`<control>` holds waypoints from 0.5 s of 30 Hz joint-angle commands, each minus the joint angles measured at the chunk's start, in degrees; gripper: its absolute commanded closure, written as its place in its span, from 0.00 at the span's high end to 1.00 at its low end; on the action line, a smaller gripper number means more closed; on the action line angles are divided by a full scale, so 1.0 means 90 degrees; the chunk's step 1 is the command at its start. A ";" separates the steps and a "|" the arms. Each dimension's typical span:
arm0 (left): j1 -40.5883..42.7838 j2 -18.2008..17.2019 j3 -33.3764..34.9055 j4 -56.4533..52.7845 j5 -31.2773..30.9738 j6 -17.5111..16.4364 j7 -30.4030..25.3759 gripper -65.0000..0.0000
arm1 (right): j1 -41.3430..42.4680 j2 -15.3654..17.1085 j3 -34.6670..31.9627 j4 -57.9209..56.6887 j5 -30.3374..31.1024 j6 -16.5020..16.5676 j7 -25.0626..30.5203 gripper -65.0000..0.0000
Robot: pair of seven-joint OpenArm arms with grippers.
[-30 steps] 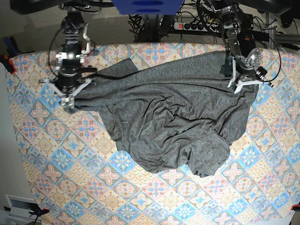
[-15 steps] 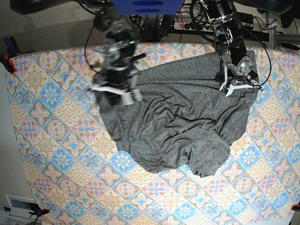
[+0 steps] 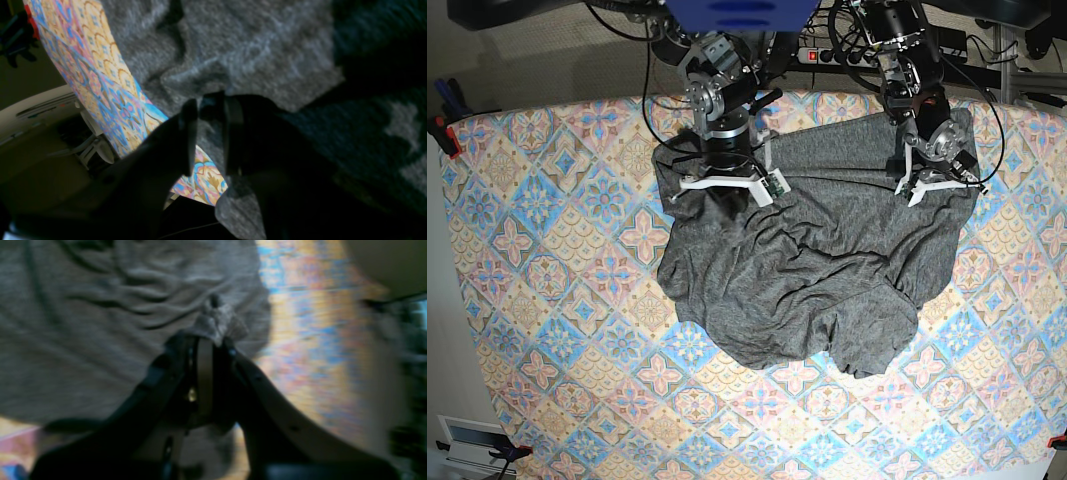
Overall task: Layout the t-shirt on the table in an organized manner, then fold the t-shirt properly
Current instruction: 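Move the right gripper inward and grasp the shirt near the left gripper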
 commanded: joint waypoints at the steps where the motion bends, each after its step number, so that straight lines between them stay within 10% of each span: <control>1: 0.0059 0.0074 -0.0036 -0.0081 -0.0068 -0.0162 0.0120 0.21 | 0.0102 -0.0281 -0.0235 -0.0003 -0.0035 -0.0086 0.0142 0.01; 15: 0.0050 0.0162 -0.0036 -0.0062 0.0089 -0.0162 0.0120 0.21 | 0.0278 -0.0164 -0.0186 0.0378 0.0258 -0.0086 0.0122 0.53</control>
